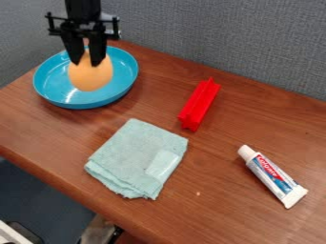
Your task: Put the yellow ball on the blue plate
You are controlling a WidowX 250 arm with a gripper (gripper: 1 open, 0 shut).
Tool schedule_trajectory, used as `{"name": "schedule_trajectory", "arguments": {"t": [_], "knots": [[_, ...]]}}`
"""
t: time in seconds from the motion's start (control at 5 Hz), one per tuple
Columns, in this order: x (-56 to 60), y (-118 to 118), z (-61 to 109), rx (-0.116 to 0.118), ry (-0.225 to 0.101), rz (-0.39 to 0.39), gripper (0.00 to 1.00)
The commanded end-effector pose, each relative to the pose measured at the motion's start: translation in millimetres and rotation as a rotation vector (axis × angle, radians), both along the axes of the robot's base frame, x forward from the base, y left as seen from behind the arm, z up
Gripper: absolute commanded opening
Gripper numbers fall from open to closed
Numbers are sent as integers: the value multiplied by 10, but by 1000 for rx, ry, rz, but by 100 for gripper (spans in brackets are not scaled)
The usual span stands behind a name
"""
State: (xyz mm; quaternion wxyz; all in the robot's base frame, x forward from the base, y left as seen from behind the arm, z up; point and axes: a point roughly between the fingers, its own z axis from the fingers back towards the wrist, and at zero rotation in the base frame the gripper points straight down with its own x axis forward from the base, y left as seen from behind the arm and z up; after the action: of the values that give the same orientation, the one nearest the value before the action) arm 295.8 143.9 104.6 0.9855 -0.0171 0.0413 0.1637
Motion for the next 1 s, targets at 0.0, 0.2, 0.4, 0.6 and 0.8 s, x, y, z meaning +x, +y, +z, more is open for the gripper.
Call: {"name": "schedule_trajectory", "arguments": {"t": [0.0,0.2,0.4,0.6,0.8], "knots": [[37,149,21,37,-31,25,0],[46,200,-70,46,-17,37,0],[59,202,-122,55,-7,40,0],[55,201,-149,62,1,43,0],[40,199,-167,67,6,48,0]]}}
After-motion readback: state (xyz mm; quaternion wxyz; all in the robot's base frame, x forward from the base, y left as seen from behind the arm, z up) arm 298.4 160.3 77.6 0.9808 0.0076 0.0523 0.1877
